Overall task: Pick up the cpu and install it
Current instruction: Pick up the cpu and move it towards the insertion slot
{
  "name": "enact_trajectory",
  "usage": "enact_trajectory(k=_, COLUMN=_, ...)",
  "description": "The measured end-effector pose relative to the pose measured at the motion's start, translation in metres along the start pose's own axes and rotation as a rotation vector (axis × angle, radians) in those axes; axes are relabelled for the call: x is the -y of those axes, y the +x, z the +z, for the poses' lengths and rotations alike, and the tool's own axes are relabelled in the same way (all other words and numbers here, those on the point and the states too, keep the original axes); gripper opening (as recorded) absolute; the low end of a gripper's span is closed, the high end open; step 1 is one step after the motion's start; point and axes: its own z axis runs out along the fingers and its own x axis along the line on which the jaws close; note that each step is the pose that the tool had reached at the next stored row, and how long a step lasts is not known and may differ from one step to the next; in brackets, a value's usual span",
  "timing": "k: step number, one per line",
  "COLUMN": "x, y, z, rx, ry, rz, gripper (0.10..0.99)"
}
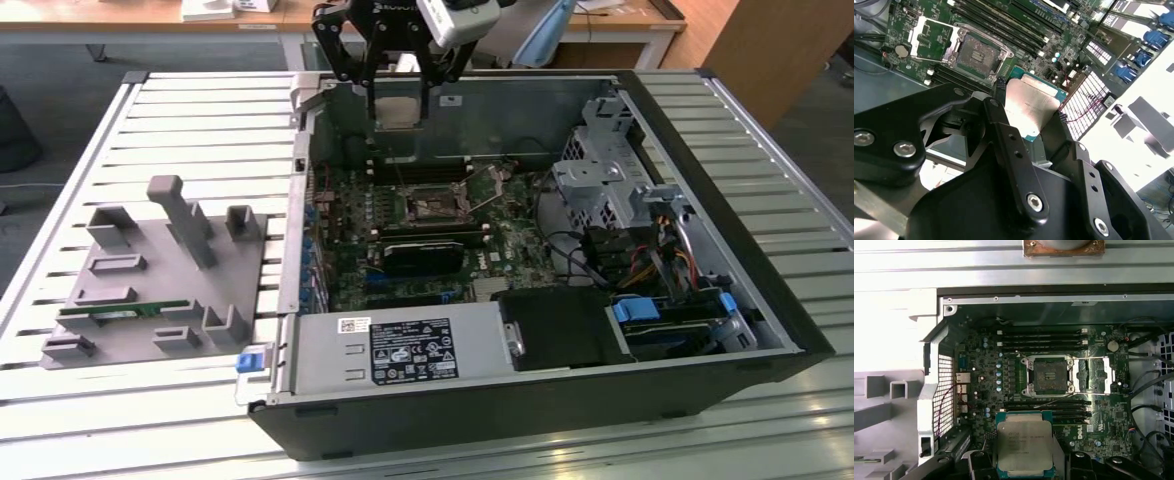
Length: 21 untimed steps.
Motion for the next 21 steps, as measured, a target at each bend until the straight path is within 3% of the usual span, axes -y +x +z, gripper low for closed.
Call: enact_trajectory(k=21, x=0.0004, y=0.0088, z=0.0, rx=0.0, ry=0.0, rz=0.0, gripper=0.533)
